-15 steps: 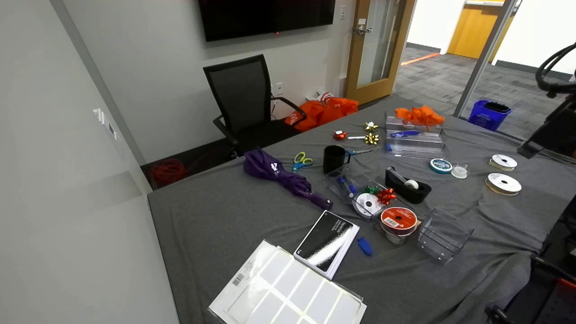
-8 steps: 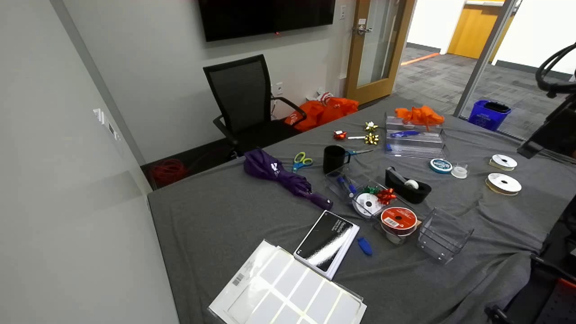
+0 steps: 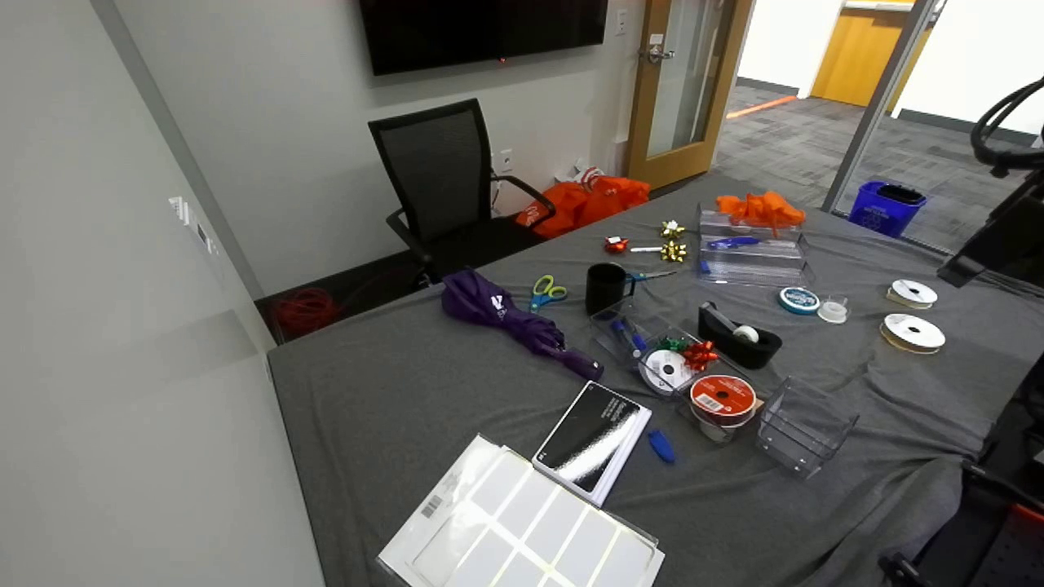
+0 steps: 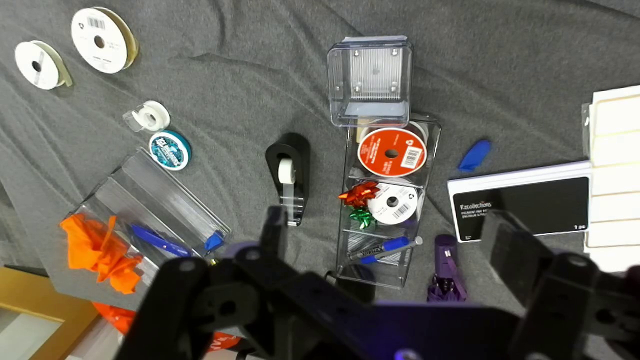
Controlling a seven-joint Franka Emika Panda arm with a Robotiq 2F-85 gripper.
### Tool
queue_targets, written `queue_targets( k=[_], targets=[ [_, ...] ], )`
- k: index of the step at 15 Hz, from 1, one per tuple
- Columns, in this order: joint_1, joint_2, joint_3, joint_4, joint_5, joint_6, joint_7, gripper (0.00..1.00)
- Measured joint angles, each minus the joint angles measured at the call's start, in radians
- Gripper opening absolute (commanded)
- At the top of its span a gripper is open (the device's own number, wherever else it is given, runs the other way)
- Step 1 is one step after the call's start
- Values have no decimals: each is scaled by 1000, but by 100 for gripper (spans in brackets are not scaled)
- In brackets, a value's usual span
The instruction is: Pick up the black cup and move it southwards
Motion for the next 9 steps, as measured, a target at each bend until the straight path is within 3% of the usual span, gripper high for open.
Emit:
queue_targets(
  k=[9],
  targets=[
    [0,2,-16,3,-7,4,-13,100]
  ],
)
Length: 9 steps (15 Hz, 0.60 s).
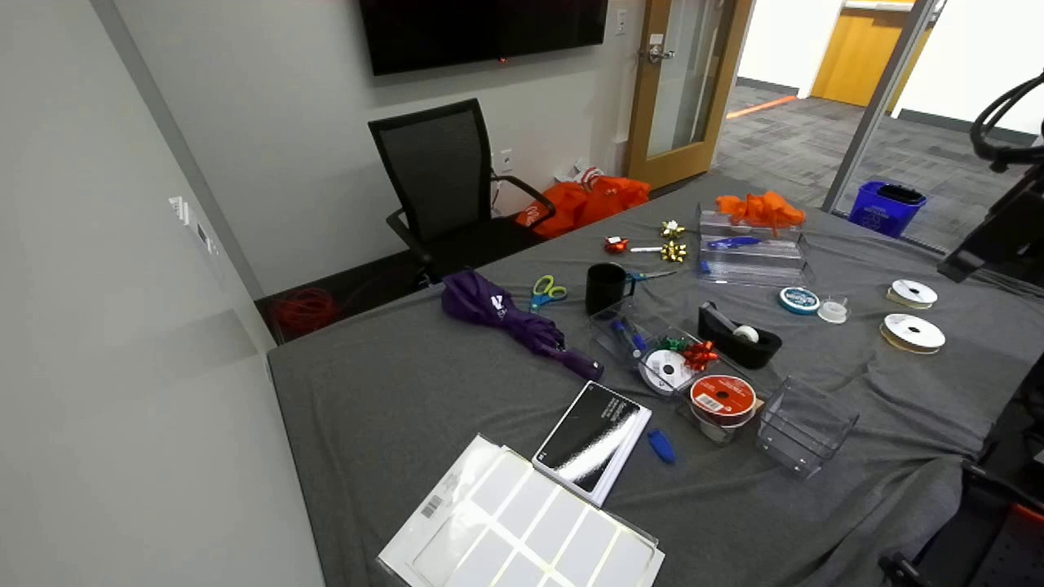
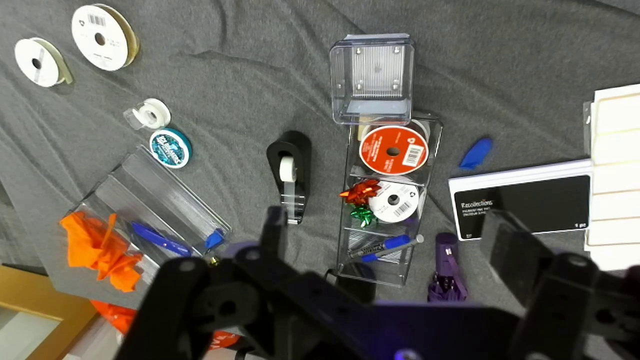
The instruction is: Pick up the black cup and move it southwards
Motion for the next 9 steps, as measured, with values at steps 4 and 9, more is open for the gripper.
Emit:
queue_targets(
  k=[4,9],
  targets=[
    [-2,46,-82,23,-4,62,-75,100],
    [-2,197,-178,92,-4,175,-202,100]
  ],
)
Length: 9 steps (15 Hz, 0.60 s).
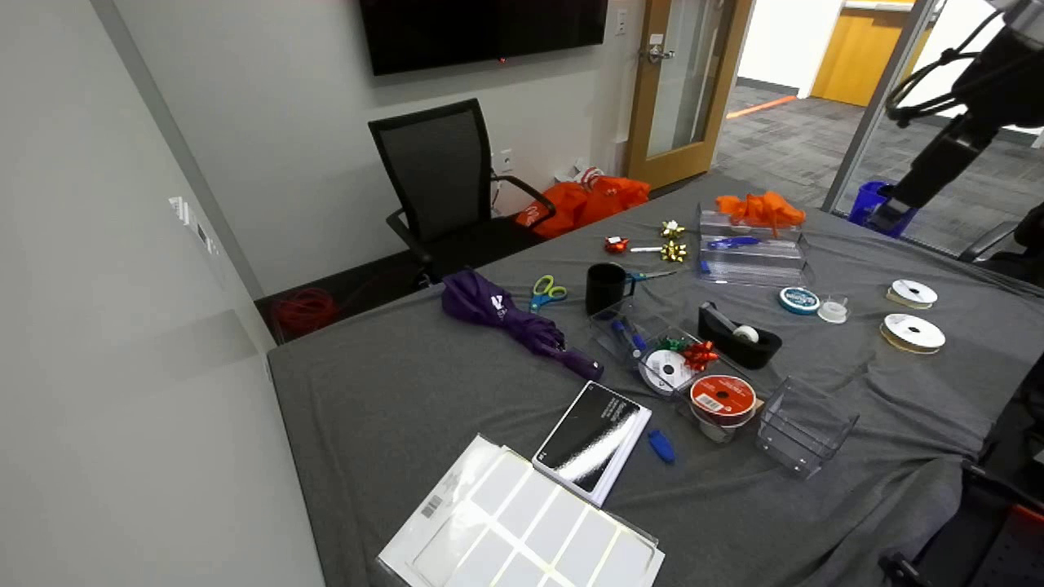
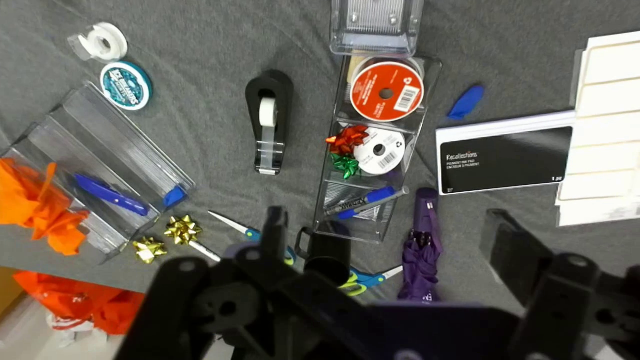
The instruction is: Pick up the black cup and move it southwards
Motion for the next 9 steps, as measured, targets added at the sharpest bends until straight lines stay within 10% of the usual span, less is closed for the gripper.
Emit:
queue_targets(
  k=[9],
  targets=[
    [0,352,-80,302,-11,35,-275,100]
  ],
)
